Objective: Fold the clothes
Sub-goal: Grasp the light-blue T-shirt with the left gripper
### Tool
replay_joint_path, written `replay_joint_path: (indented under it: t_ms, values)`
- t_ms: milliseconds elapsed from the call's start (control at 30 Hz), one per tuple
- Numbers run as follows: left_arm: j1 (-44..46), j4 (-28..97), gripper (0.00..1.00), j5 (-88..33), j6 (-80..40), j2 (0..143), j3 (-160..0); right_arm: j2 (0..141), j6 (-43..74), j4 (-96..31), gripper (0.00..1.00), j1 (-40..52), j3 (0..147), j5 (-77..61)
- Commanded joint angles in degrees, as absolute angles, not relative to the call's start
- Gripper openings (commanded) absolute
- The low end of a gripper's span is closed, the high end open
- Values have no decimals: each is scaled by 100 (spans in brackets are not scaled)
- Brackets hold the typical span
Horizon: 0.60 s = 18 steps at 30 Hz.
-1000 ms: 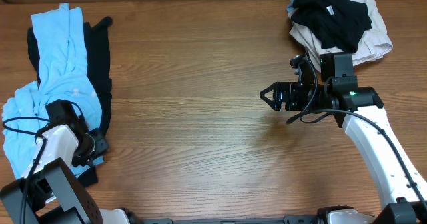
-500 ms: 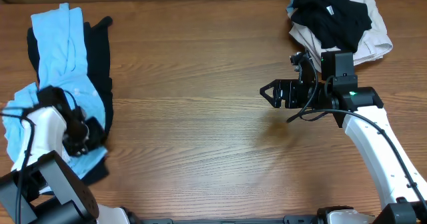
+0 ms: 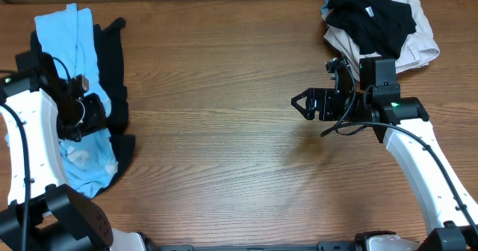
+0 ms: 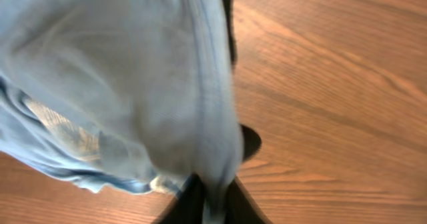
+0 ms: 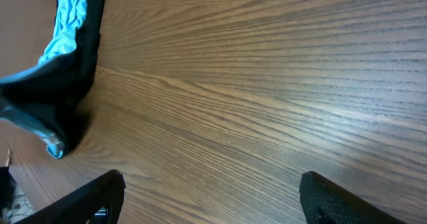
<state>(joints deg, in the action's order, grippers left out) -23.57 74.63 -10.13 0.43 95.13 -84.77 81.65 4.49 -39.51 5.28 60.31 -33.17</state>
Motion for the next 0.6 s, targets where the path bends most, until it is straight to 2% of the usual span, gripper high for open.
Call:
replay_joint_path:
  t_ms: [0, 33, 100, 300, 433, 500, 567]
  values:
    - [-2307, 7476, 26, -1205, 180, 9511, -8689, 8156, 478, -3942, 88, 517, 6114, -3332]
    - [-2305, 7476, 26, -1205, 189, 9515, -8685, 8156, 478, -3942, 87, 517, 6114, -3332]
    - [-2283, 7474, 4, -1216, 381, 9515, -8652, 8156, 478, -3942, 87, 517, 6114, -3332]
    - [-2071, 7190, 5, -1356, 478, 9526, -8403, 8156, 478, -3955, 87, 517, 6114, -3330]
    - [-1804, 6611, 46, -1356, 478, 9526, -7826, 8156, 478, -3957, 88, 517, 6114, -3330]
    - [-1638, 6217, 61, -1332, 478, 9526, -7463, 8156, 478, -3957, 87, 517, 6114, -3330]
    - [-1507, 5791, 67, -1197, 473, 9526, -7137, 8156, 478, -3959, 87, 517, 6114, -3330]
